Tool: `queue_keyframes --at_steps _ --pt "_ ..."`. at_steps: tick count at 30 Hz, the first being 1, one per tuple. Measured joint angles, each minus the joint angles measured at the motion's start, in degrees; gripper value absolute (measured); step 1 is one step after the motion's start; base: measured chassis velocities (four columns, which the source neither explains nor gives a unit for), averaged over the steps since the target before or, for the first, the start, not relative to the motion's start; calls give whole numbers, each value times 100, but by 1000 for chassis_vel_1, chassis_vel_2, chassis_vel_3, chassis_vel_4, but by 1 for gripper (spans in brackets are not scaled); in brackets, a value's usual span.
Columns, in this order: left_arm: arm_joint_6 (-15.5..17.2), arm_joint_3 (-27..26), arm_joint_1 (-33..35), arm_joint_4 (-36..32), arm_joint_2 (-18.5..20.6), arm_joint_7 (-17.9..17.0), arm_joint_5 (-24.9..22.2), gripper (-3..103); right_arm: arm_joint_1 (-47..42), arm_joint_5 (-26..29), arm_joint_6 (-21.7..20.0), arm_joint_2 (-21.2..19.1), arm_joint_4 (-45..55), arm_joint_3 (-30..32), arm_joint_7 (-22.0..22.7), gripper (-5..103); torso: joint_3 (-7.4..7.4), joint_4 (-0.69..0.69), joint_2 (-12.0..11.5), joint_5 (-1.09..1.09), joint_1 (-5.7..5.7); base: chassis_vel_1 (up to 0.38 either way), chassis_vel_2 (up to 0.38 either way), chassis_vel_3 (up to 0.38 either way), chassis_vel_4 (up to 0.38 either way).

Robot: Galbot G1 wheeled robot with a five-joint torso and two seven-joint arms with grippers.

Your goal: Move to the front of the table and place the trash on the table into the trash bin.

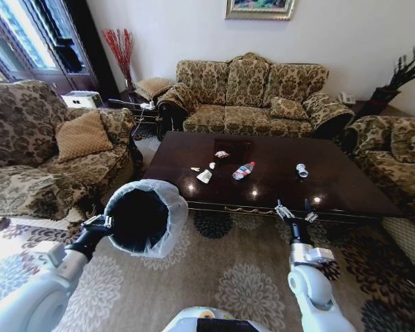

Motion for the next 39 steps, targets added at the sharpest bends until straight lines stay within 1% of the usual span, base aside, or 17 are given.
queue_keyframes --at_steps 5,6,9,12,16,18,23,27,32,37,38,39 --pt "0 130 -58 50 15 -4 10 0 18 -18 -10 3 -40 -24 0 100 0 2 0 0 0 -170 175 167 -164" --pt "0 146 -92 61 52 -5 -4 0 47 -106 -42 4 -54 -62 0 100 0 1 0 0 0 -229 219 253 -229" --pt "-1 149 -152 98 142 -8 -70 0 167 -304 -52 45 -130 -215 0 100 1 0 -1 0 3 -244 239 229 -236" --pt "0 125 -173 109 203 -13 -140 0 273 -350 -20 80 -177 -305 -1 100 4 2 -3 0 9 -189 192 176 -185" --pt "1 55 -203 109 286 -17 -240 0 320 -358 -88 94 -180 -331 0 100 4 1 -4 1 10 -88 102 78 -60" --pt "7 36 -221 108 326 -18 -295 0 336 -369 -109 97 -180 -354 0 100 2 -1 -3 1 4 0 0 0 0" --pt "10 58 -218 108 333 -21 -310 0 329 -365 -109 133 -182 -355 -1 100 -4 2 3 0 -8 33 -17 -29 15" --pt "11 127 -214 109 318 -28 -306 0 283 -354 -104 138 -182 -343 0 100 -1 1 2 0 -4 94 4 -85 -7" --pt "12 168 -202 110 313 -28 -285 0 246 -342 -94 127 -184 -332 -1 100 2 0 -1 3 4 75 93 -83 -113" --pt "11 169 -185 87 311 -27 -283 0 266 -306 -89 110 -226 -358 -1 100 1 0 -1 0 3 159 186 -145 -195" --pt "11 167 -183 76 315 -27 -285 0 293 -252 -112 101 -243 -381 0 100 1 0 -1 0 3 205 235 -214 -210" --pt "11 155 -179 64 324 -27 -292 0 360 -135 -243 98 -270 -441 0 100 1 0 -1 1 2 234 235 -221 -220"
